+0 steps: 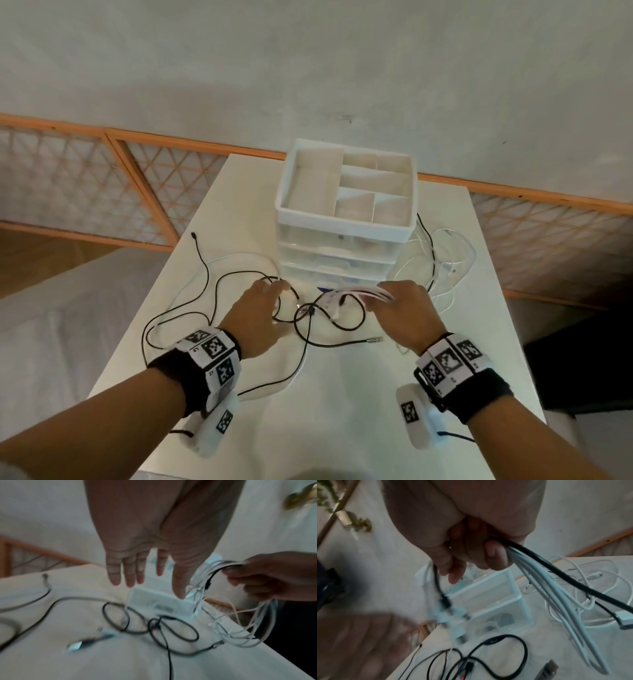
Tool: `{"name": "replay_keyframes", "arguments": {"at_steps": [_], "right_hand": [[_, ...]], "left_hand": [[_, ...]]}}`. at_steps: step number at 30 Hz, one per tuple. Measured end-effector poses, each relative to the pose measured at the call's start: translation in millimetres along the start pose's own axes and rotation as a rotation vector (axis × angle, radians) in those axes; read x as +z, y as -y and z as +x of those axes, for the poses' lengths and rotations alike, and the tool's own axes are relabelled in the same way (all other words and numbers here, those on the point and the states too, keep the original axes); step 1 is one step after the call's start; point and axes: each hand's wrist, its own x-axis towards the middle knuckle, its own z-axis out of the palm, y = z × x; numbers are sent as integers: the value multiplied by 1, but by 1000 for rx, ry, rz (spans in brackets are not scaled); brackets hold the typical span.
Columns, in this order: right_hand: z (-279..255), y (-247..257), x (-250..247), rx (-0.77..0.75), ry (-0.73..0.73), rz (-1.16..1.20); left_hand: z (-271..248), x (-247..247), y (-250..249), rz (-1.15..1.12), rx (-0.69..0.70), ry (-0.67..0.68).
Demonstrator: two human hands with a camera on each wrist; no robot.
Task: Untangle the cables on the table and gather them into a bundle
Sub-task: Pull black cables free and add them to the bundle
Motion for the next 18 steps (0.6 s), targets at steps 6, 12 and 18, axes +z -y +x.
{"name": "replay_keyframes", "arguments": {"at_steps": [6,12,18], "right_hand": [[1,-4,-15,107,-53,151],[-1,0,-7,85,-35,237],[0,0,-8,64,-37,241]], "left_hand": [[29,38,9,-33,-448,134],[63,77,8,-408,-663,98],[60,79,8,-72,-449,117]]}}
